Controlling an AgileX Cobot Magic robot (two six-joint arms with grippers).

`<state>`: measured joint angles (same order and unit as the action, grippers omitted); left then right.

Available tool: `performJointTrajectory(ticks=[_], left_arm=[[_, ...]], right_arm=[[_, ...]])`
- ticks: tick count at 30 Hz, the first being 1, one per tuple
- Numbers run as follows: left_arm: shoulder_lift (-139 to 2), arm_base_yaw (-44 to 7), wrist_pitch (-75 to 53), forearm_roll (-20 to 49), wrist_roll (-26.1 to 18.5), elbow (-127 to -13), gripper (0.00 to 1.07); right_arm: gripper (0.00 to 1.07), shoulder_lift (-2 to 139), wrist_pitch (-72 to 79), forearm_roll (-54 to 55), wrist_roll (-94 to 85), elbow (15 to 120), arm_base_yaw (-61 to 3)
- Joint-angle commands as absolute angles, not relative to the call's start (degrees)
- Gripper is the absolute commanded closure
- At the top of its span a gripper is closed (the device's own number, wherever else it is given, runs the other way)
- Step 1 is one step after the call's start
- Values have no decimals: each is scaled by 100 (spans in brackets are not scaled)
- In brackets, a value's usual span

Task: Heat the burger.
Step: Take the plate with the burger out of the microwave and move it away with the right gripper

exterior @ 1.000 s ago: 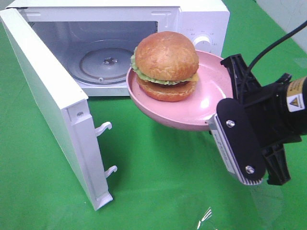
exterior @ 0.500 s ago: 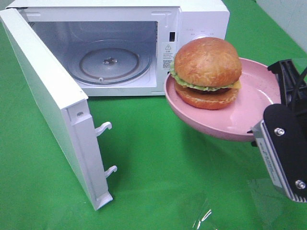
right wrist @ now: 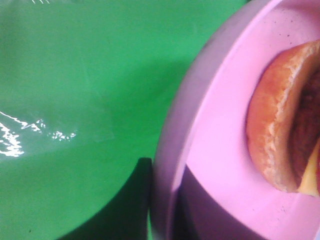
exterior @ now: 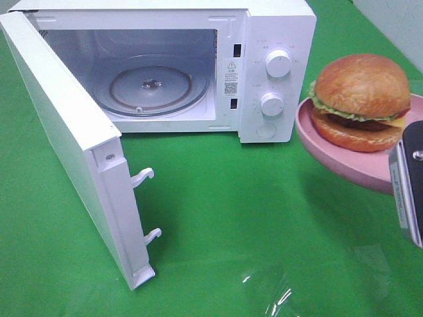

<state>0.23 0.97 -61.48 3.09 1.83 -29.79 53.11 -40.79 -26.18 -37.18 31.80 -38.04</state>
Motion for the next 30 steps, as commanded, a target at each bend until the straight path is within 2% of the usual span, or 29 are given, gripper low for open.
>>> performJointTrajectory(ticks=[1, 4, 9, 20, 30], left_arm=[[57, 109, -6108, 321, 189, -2962, 8], [57, 109, -6108, 321, 189, -2962, 8], [57, 109, -6108, 321, 189, -2962, 8], [57, 109, -6108, 321, 189, -2962, 8], [57, 109, -6108, 321, 189, -2962, 8]], right_arm=[[107, 5248, -4039, -3260, -2968, 3220, -3764], [107, 5271, -4435, -3701, -1770, 3220, -3764], [107, 5351, -4962, -3994, -951, 3220, -3764], [107, 5392, -5472, -4039, 275, 3220, -3764], [107, 6154, -5942, -4223, 2235, 3220, -3764]])
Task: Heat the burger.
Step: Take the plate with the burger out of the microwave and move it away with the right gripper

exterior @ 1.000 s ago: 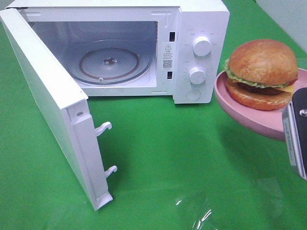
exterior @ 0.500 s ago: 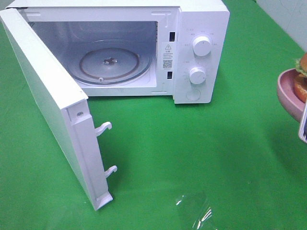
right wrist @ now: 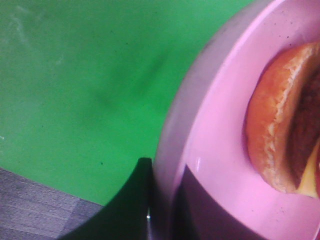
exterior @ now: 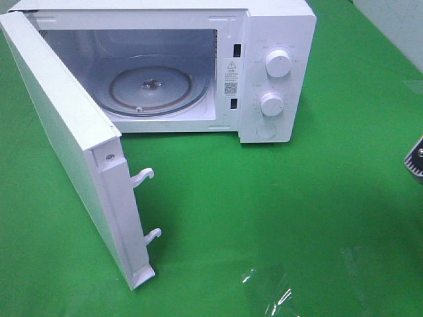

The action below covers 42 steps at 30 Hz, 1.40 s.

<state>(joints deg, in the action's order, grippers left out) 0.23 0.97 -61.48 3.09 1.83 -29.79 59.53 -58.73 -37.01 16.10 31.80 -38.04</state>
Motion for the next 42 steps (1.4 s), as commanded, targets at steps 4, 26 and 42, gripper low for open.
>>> performJointTrajectory(ticks=[4, 26, 42], left_arm=[[57, 109, -6108, 321, 189, -2962, 8], [57, 109, -6108, 321, 189, -2962, 8], [57, 109, -6108, 321, 189, -2962, 8]], right_arm=[[107, 6555, -5982, -4257, 2951, 3220, -3764], [107, 8589, -5369, -4463, 5695, 3249, -3764], [107, 9969, -4498, -5082, 6916, 3249, -3753]])
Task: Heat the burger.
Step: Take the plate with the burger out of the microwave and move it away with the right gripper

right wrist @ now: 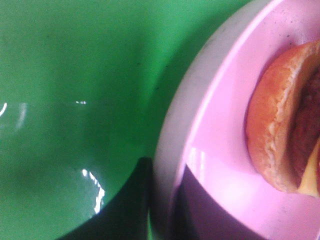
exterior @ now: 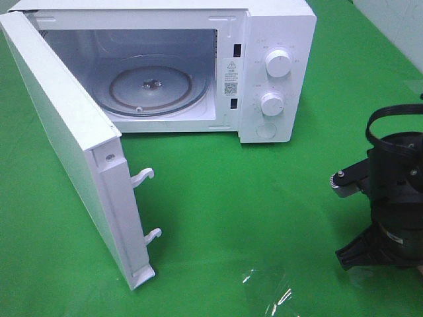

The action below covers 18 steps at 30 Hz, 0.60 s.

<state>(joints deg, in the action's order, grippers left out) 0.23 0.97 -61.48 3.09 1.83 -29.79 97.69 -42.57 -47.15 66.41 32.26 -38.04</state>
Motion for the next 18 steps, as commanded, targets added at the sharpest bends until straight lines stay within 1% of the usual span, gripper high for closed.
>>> performJointTrajectory(ticks=[1, 7, 12, 13, 14, 15, 16, 17, 18], left_arm=[[57, 109, -6108, 321, 189, -2962, 8], [57, 109, -6108, 321, 189, -2962, 8], [57, 109, -6108, 321, 189, -2962, 8], [57, 109, -6108, 321, 189, -2962, 8], [57, 109, -6108, 321, 189, -2962, 8], [57, 109, -6108, 321, 189, -2962, 8], [57, 109, -6108, 321, 189, -2962, 8], [57, 109, -6108, 321, 189, -2962, 8], [57, 109, -6108, 321, 189, -2962, 8]], right_arm=[[107, 10130, -4492, -5174, 7065, 3249, -3753], [105, 10462, -4360, -5277, 7248, 3249, -3753], [101, 10646, -4142, -5248, 7351, 3249, -3753], [97, 10640, -4142, -5231, 7351, 3249, -3753], [97, 10640, -4142, -5231, 7351, 3249, -3753], [92, 10594, -4142, -5197, 7345, 3249, -3759], [85, 10508, -4142, -5128, 7340, 3249, -3759], [85, 10508, -4142, -5128, 7340, 3249, -3759], [82, 10462, -4142, -5088, 7328, 3249, -3759]])
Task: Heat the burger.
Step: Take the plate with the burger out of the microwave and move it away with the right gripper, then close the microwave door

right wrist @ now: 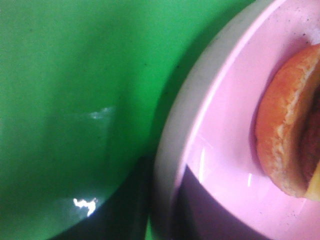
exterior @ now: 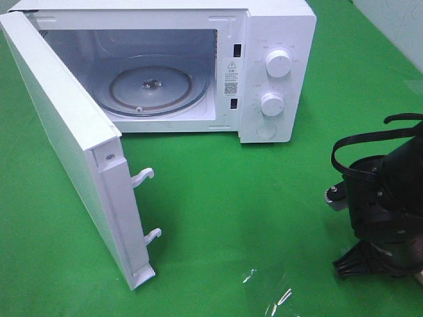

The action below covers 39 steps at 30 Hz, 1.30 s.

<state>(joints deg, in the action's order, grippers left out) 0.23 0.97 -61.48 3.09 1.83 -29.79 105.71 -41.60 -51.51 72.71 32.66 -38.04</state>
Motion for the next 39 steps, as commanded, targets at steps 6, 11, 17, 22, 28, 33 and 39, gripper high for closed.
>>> performJointTrajectory(ticks=[6, 11, 17, 22, 28, 33, 39], left_arm=[[57, 109, -6108, 321, 189, -2962, 8], [57, 109, -6108, 321, 189, -2962, 8], [57, 109, -6108, 321, 189, -2962, 8], [57, 109, -6108, 321, 189, -2962, 8], [57, 109, -6108, 321, 189, -2962, 8], [57, 109, -6108, 321, 189, -2962, 8], [57, 109, -6108, 321, 189, -2962, 8]], right_arm=[[63, 10044, -4165, -4910, 7122, 3249, -3759], [56, 9236, -4102, -4486, 6606, 3249, -3759], [55, 8285, -4051, -3747, 5558, 3249, -3764], [50, 7855, -4005, -3426, 4996, 3249, -3764], [33, 6778, -4028, -2412, 3415, 3249, -3764], [26, 5867, -4309, -1558, 2229, 3249, -3764], [28, 4956, -4893, -1060, 1553, 3249, -3764]])
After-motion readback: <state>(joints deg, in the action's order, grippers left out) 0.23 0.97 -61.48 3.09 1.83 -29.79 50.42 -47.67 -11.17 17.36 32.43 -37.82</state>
